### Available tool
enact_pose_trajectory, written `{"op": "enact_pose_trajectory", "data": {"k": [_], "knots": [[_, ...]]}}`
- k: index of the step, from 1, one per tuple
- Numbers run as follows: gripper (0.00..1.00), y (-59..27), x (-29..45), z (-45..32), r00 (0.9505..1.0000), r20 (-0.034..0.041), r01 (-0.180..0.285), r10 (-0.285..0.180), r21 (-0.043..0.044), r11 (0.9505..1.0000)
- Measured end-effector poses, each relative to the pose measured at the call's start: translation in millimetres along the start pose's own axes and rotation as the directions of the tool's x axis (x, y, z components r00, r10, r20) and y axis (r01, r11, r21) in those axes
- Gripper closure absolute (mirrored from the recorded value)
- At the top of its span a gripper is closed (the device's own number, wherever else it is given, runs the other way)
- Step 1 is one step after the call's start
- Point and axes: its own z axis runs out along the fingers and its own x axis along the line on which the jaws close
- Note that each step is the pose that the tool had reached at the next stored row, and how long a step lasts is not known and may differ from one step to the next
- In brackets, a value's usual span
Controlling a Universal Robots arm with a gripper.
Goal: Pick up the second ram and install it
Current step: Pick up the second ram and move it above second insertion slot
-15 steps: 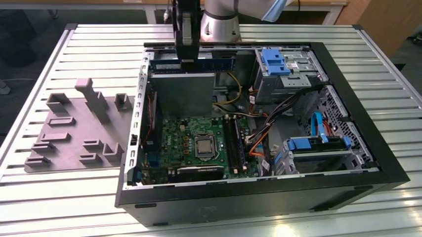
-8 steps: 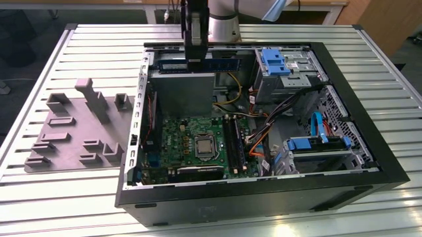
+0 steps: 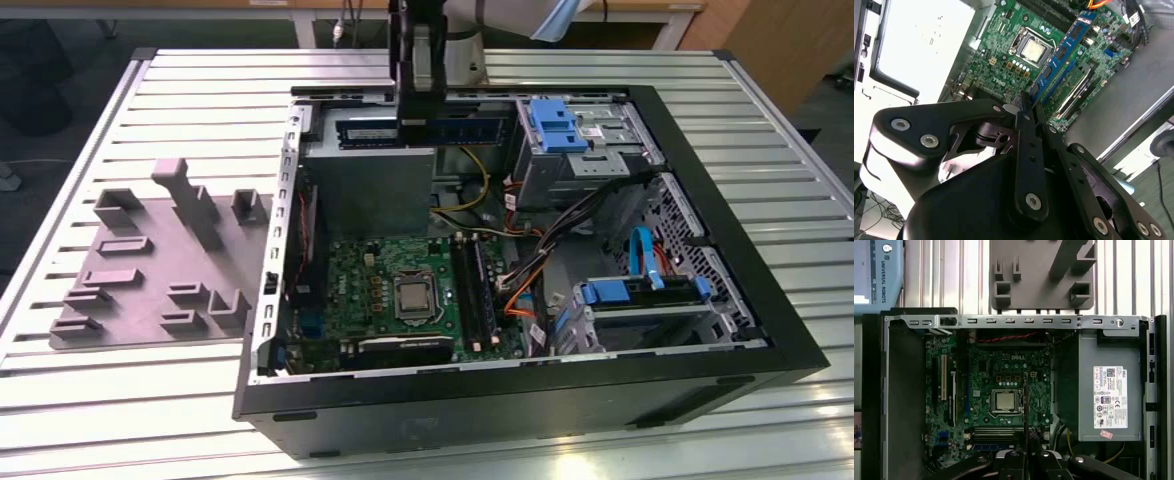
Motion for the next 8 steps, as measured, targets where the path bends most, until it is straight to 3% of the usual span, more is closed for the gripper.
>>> {"op": "enact_pose_trajectory", "data": {"k": [8], "knots": [[0.86, -18.4, -0.4, -0.3, 1.0000, -0.0001, 0.007, -0.007, -0.0002, 1.0000]]}}
